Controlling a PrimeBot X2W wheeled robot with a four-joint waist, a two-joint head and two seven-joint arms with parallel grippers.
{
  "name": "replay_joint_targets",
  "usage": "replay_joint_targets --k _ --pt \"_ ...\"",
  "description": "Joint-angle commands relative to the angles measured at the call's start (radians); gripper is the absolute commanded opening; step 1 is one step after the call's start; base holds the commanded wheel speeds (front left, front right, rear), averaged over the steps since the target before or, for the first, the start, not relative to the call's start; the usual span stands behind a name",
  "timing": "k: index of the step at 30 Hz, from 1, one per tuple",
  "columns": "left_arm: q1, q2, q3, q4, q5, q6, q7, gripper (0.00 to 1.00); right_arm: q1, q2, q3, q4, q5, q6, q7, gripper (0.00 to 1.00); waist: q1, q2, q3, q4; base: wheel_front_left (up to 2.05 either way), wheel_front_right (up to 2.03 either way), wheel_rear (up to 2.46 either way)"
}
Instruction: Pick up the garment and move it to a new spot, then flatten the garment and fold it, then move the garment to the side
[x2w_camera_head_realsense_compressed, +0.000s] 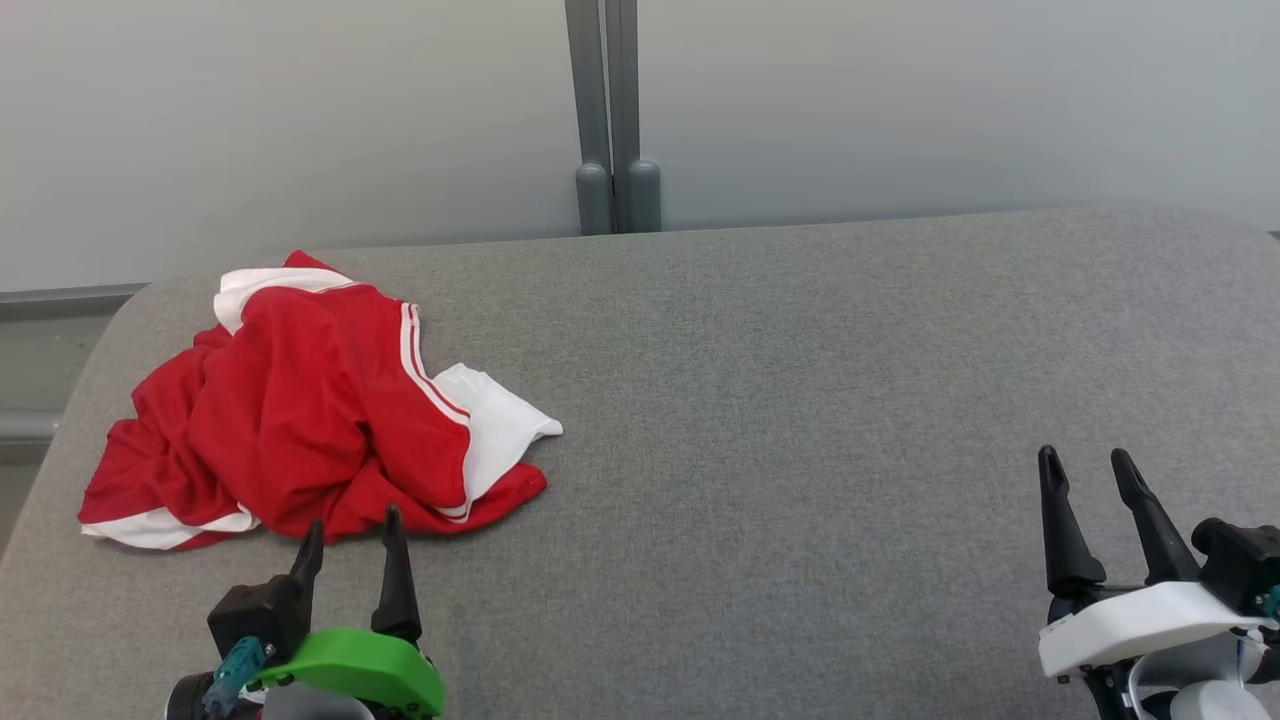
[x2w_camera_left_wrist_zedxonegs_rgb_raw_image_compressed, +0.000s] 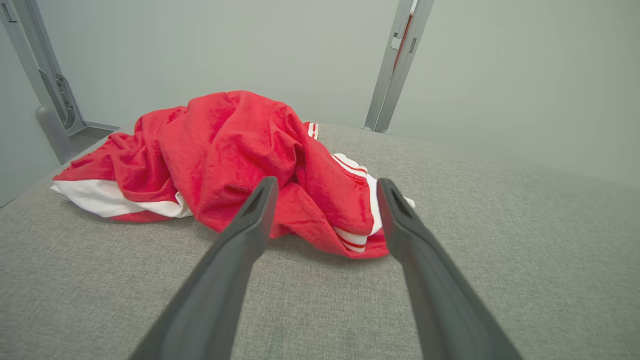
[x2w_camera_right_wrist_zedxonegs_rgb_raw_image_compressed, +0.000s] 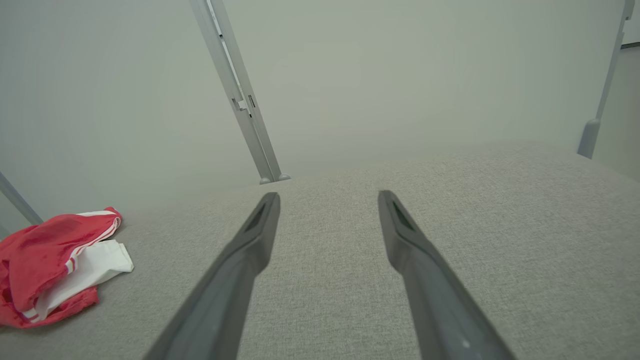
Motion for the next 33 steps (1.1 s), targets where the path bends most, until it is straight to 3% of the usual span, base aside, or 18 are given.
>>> replay_joint_targets --k 1,33 --pt "0.001 0.005 -0.003 -0.008 0.028 0.008 -0.01 1.0 0.002 0.001 -0.006 -0.014 -0.022 0.0 -0.011 1.0 0.0 0.0 -0.001 0.0 0.0 0.0 0.0" --pt "0.017 -0.01 0.001 0.031 0.256 0.008 -0.073 1.0 0.03 0.009 -0.039 0.01 -0.202 0.0 -0.073 1.0 0.0 0.0 0.001 0.024 0.0 0.0 0.0"
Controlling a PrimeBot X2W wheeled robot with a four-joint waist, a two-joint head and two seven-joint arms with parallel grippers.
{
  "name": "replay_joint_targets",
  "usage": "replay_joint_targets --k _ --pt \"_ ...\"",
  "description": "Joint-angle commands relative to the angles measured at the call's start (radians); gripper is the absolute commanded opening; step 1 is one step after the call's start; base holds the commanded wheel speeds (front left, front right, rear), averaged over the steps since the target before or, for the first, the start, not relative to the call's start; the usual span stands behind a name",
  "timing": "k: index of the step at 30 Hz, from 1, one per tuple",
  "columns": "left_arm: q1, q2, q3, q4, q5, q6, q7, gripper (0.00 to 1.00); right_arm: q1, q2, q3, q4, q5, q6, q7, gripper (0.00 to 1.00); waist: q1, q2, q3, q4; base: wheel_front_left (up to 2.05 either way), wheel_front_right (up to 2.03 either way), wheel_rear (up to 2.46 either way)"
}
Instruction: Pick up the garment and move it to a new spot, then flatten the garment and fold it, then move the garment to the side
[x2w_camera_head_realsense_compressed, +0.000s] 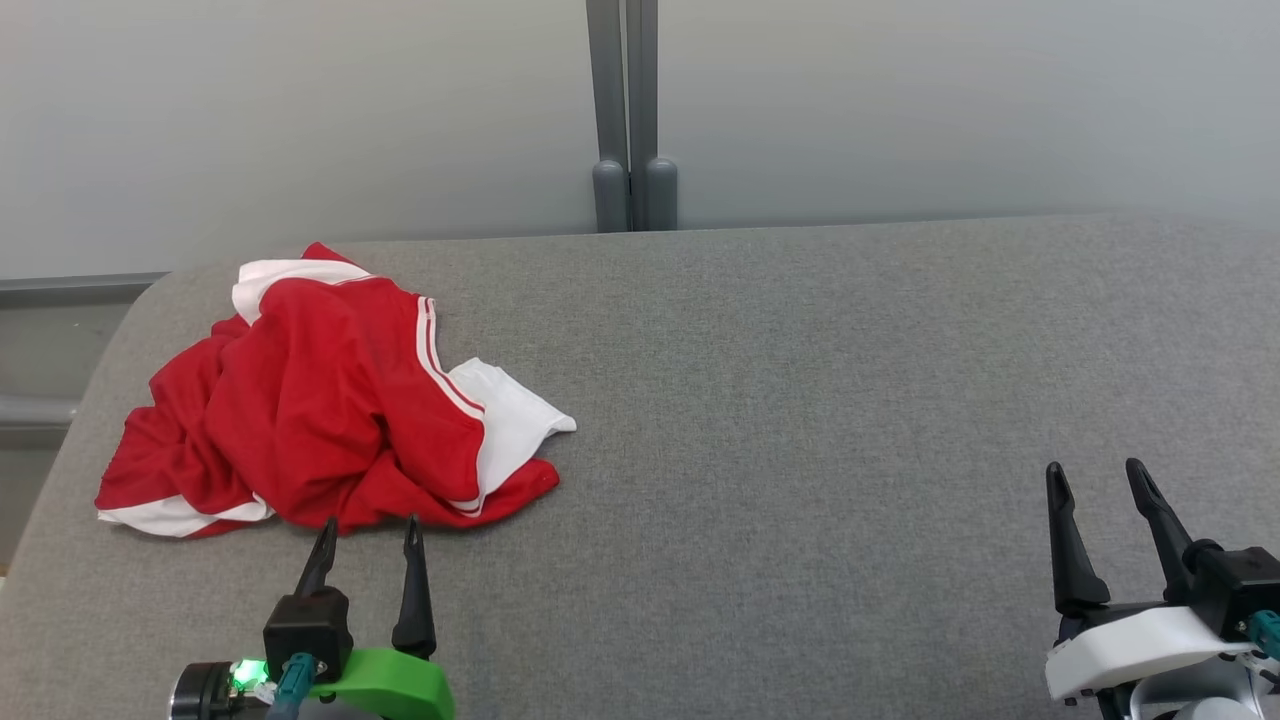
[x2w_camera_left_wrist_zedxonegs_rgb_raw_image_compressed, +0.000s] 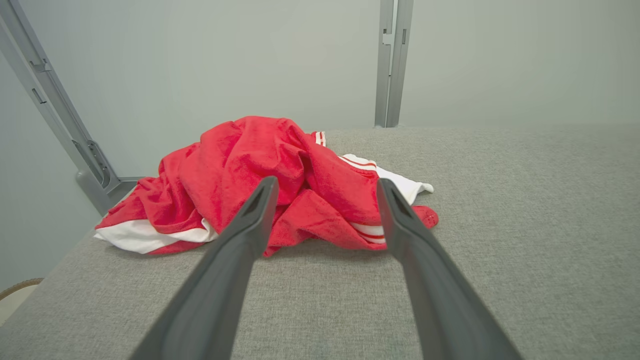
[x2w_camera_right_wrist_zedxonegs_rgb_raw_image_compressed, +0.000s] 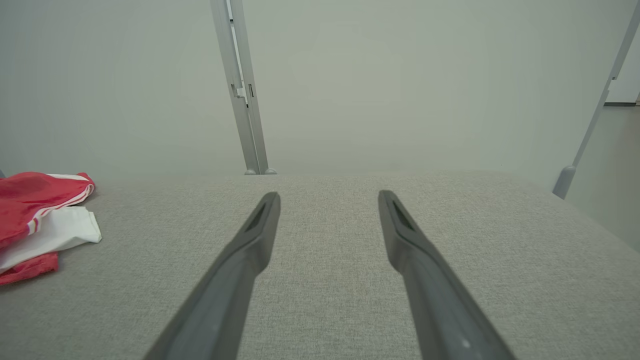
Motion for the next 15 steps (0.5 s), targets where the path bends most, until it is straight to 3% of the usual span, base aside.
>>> replay_joint_targets --k 1,15 --pt "0.012 0.001 0.001 0.002 0.014 0.003 -0.01 1.0 0.009 -0.001 -0.005 -0.005 -0.02 0.0 -0.01 1.0 0.0 0.0 0.0 0.001 0.0 0.0 0.0" --pt "0.016 -0.008 0.029 0.021 -0.017 -0.027 -0.016 1.0 0.024 0.005 -0.01 0.003 -0.015 0.0 -0.016 1.0 0.0 0.0 -0.011 0.002 0.0 0.0 0.0"
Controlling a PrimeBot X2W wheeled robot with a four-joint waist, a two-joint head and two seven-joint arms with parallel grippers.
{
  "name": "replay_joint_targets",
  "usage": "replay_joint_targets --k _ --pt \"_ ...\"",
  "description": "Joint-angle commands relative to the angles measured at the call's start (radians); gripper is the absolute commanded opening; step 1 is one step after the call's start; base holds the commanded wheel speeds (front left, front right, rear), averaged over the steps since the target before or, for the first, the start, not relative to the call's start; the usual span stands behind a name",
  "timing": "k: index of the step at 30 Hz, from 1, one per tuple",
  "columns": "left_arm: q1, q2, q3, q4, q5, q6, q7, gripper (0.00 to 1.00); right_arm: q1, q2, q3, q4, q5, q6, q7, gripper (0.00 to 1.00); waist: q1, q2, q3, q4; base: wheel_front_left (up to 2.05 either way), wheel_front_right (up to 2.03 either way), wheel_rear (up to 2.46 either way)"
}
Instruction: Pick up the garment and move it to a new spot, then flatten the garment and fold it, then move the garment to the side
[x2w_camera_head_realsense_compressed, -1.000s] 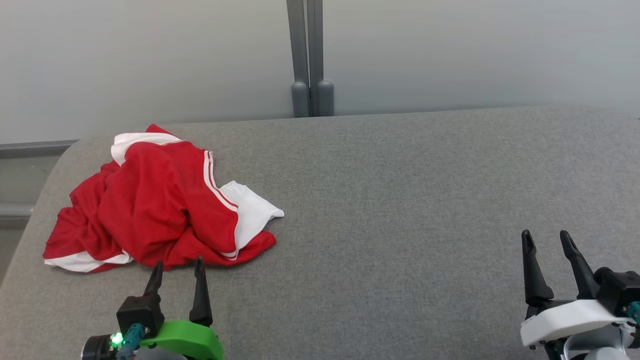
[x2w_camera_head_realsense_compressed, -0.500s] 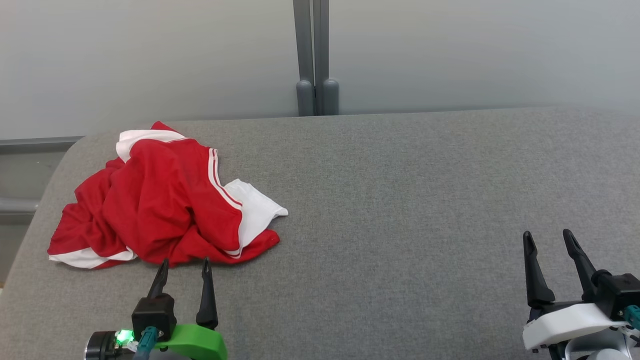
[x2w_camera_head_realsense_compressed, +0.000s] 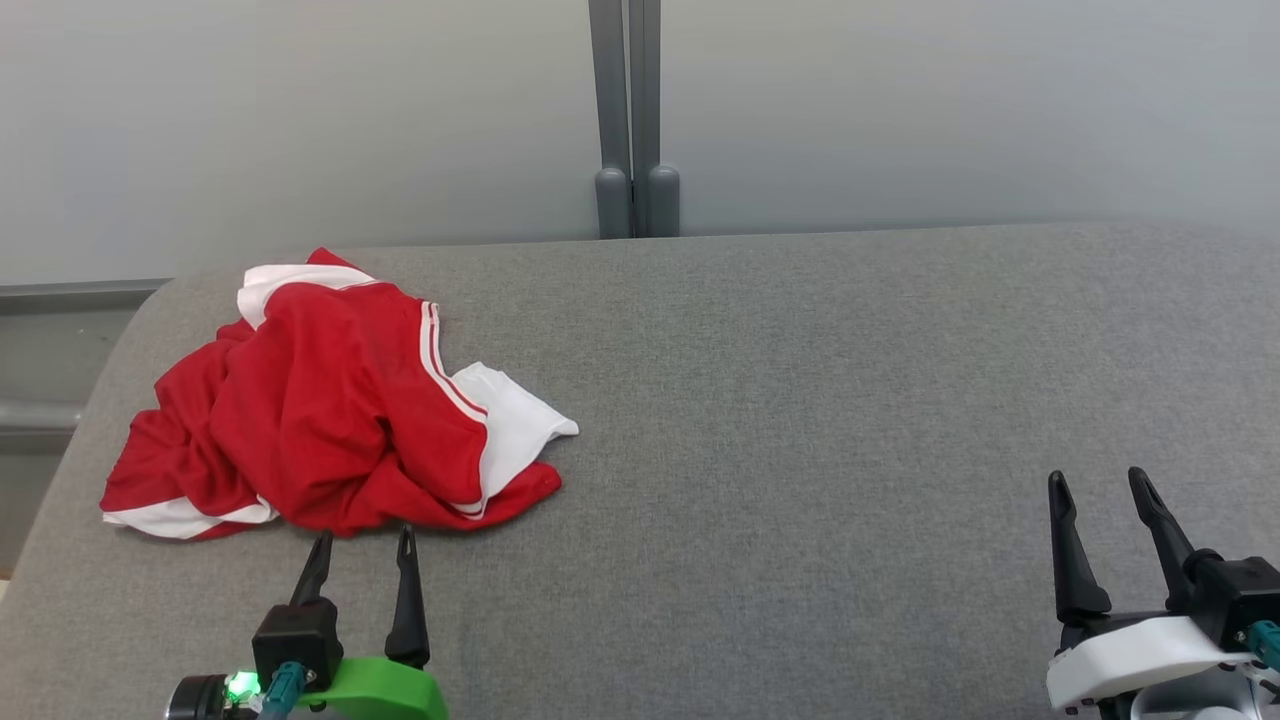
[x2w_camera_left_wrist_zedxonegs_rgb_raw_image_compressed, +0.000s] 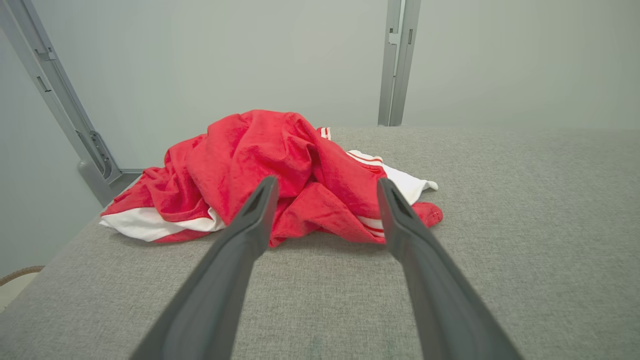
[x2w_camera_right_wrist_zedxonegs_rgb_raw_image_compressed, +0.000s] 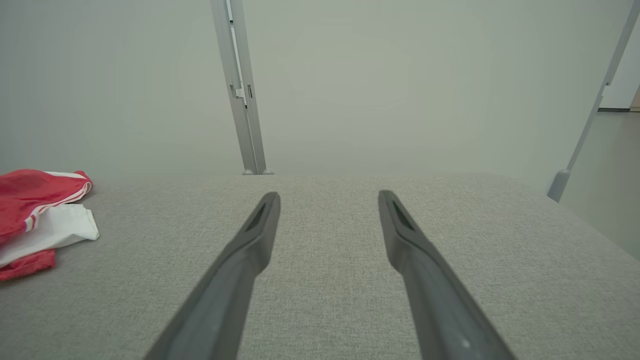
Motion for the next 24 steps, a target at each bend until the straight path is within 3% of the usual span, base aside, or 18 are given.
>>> replay_joint_targets --k 1,10,18,24 --pt "0.006 0.0 0.001 0.002 -0.007 -0.004 -0.003 1.0 0.011 -0.003 0.0 0.001 0.009 0.0 -0.005 1.0 0.0 0.0 0.0 0.0 0.0 0.0 0.0" --pt "-0.009 -0.001 -0.009 0.014 -0.012 -0.014 -0.002 1.0 0.017 -0.013 0.016 -0.008 0.015 0.0 -0.004 1.0 0.0 0.0 0.001 0.019 0.0 0.0 0.0" --pt "-0.033 -0.001 -0.026 0.042 -0.018 -0.019 -0.002 1.0 0.033 -0.001 0.039 -0.022 0.017 0.0 -0.004 1.0 0.0 0.0 0.002 0.182 0.0 0.0 0.0" --pt "-0.006 0.0 0.016 0.025 -0.021 -0.02 -0.002 1.0 -0.014 -0.007 0.101 -0.012 0.025 0.0 -0.004 1.0 0.0 0.0 0.009 0.277 0.0 0.0 0.0"
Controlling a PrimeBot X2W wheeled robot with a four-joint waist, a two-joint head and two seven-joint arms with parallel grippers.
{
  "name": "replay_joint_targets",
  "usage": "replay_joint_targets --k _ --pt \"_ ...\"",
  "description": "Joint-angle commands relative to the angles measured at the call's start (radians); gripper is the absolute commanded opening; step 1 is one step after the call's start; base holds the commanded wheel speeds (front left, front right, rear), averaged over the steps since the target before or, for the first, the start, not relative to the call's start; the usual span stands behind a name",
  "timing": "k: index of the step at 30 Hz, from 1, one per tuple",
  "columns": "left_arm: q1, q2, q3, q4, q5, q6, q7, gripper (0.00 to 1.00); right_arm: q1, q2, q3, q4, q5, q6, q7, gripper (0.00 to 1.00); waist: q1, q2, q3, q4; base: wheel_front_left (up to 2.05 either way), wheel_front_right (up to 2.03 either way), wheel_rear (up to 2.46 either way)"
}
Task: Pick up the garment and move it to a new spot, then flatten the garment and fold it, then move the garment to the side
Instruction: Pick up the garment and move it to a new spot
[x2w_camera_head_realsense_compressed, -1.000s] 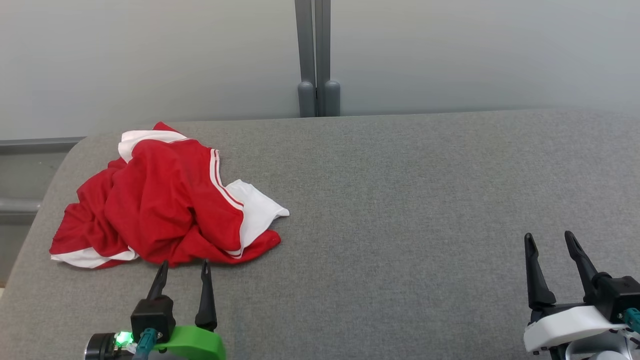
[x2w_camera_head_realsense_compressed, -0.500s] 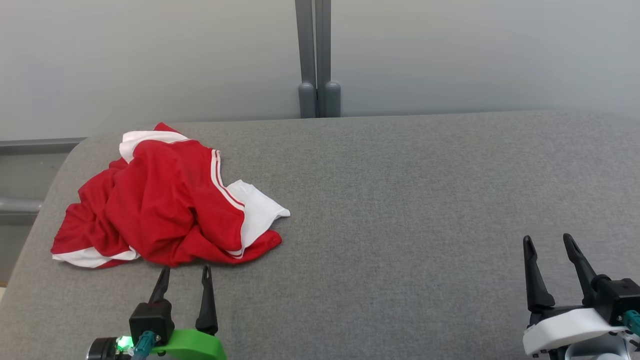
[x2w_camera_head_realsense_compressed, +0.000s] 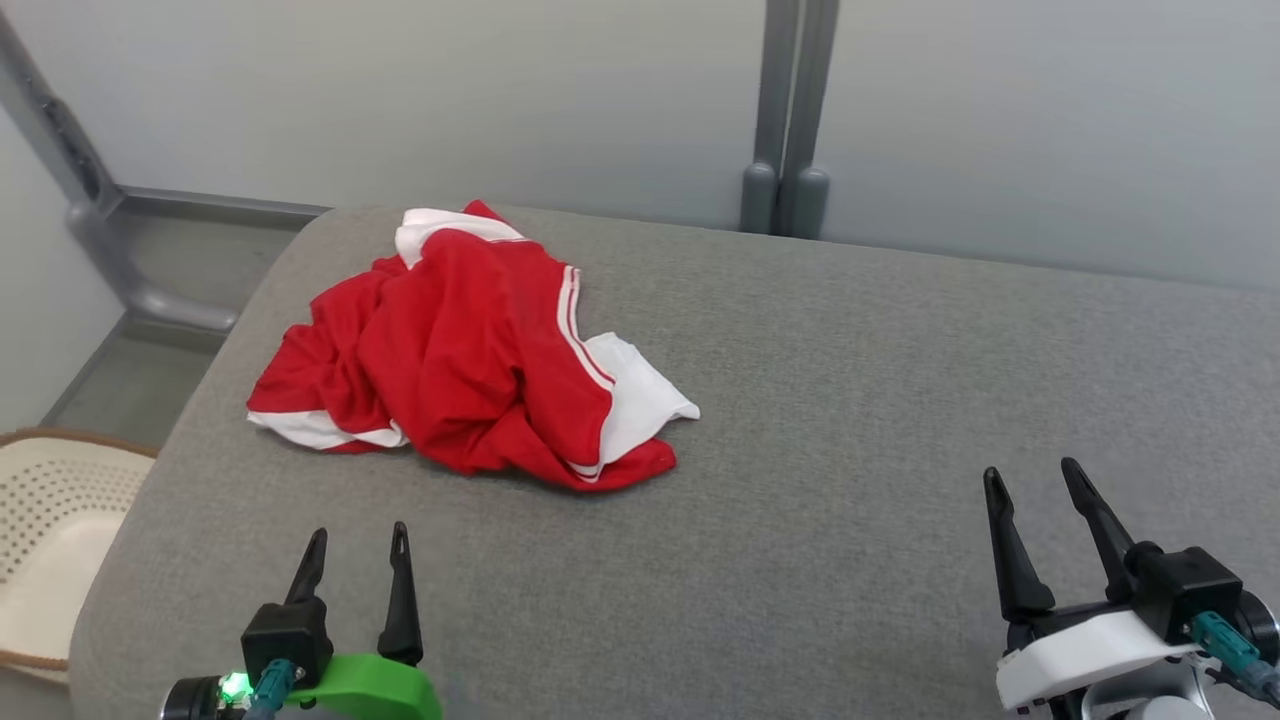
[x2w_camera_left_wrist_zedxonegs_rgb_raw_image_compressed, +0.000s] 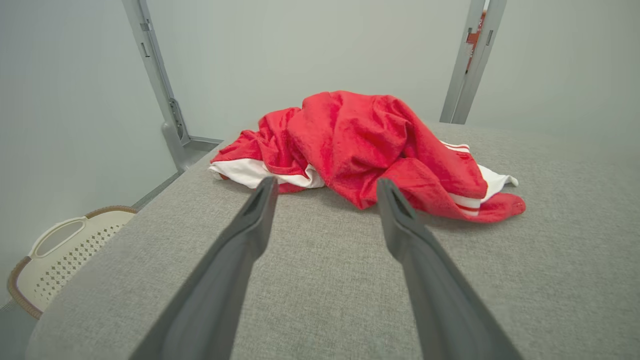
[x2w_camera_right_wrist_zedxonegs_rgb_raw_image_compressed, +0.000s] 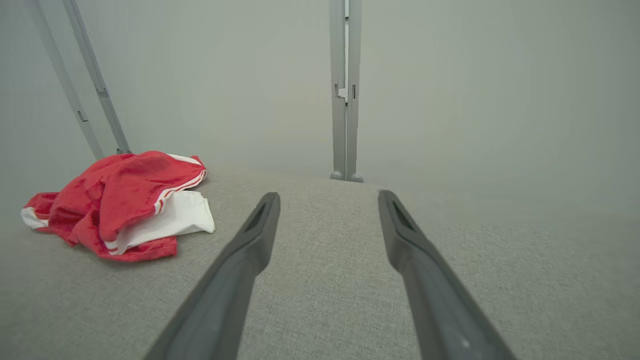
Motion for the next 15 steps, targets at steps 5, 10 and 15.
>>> replay_joint_targets --k 5,10,15 --pt "0.014 0.003 0.038 -0.015 -0.009 -0.016 -0.001 1.0 -0.027 -0.012 0.023 0.004 0.009 0.0 -0.003 1.0 0.0 0.0 0.013 0.097 0.0 0.0 0.0" --pt "-0.046 0.002 0.007 -0.026 -0.04 -0.053 -0.001 1.0 -0.038 -0.028 0.043 -0.011 0.017 0.0 -0.003 1.0 0.0 0.0 0.041 0.073 0.0 0.0 0.0" --pt "-0.244 0.003 -0.124 0.055 -0.118 -0.05 0.047 1.0 -0.097 -0.08 0.09 -0.042 0.037 0.0 -0.003 1.0 0.0 0.0 0.152 0.009 0.0 0.0 0.0"
